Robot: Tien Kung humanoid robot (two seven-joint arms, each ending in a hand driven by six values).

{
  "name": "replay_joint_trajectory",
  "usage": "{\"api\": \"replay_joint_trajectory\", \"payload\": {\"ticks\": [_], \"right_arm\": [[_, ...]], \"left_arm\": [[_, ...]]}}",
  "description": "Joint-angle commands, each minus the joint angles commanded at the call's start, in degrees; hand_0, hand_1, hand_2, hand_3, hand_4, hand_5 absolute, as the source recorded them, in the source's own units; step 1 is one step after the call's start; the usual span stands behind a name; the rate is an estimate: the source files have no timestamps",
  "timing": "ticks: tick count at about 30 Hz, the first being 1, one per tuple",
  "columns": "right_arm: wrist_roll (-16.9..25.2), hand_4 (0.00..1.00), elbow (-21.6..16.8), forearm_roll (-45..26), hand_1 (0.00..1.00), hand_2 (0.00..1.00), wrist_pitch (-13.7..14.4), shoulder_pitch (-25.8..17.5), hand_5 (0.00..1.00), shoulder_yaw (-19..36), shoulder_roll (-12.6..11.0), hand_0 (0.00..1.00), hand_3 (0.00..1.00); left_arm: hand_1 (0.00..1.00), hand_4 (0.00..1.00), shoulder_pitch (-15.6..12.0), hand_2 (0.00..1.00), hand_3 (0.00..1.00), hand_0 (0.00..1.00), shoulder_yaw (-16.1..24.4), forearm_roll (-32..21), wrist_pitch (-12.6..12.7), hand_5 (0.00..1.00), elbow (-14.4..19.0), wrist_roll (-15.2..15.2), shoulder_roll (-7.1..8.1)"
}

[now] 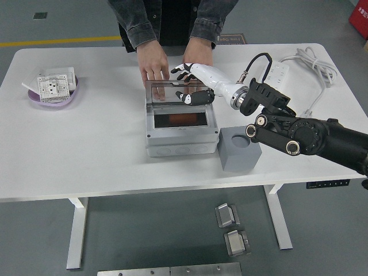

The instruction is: Pick up the cylinder from the cube,place it in the box,flap close box

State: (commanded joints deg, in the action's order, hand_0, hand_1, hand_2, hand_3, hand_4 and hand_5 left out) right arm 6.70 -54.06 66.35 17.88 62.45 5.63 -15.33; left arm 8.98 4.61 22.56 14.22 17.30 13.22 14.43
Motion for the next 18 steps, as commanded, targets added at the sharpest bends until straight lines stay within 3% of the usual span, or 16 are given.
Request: {"api": "replay_joint_trajectory", "payload": {"ticks": [7,18], "right_arm": [[-2.05,0.627,-5.82,4.97,0.693,0.739,0.75,-1.91,0.27,1.94,-2.0,0.768,0.828],[-3.85,0.64,-11.71,8.0,0.687,0.742,1.1,-5.42,0.299,4.02,-4.05,0.751,0.835]], "left_arm": [[0.577,0.708,-0.33,0.571,0.661,0.613,0.43,0.06,0.03,0.263,-0.02,0.0,-0.03],[0.576,0.708,-0.66,0.572,0.661,0.613,0.98,0.16,0.06,0.262,0.0,-0.01,-0.22]]}}
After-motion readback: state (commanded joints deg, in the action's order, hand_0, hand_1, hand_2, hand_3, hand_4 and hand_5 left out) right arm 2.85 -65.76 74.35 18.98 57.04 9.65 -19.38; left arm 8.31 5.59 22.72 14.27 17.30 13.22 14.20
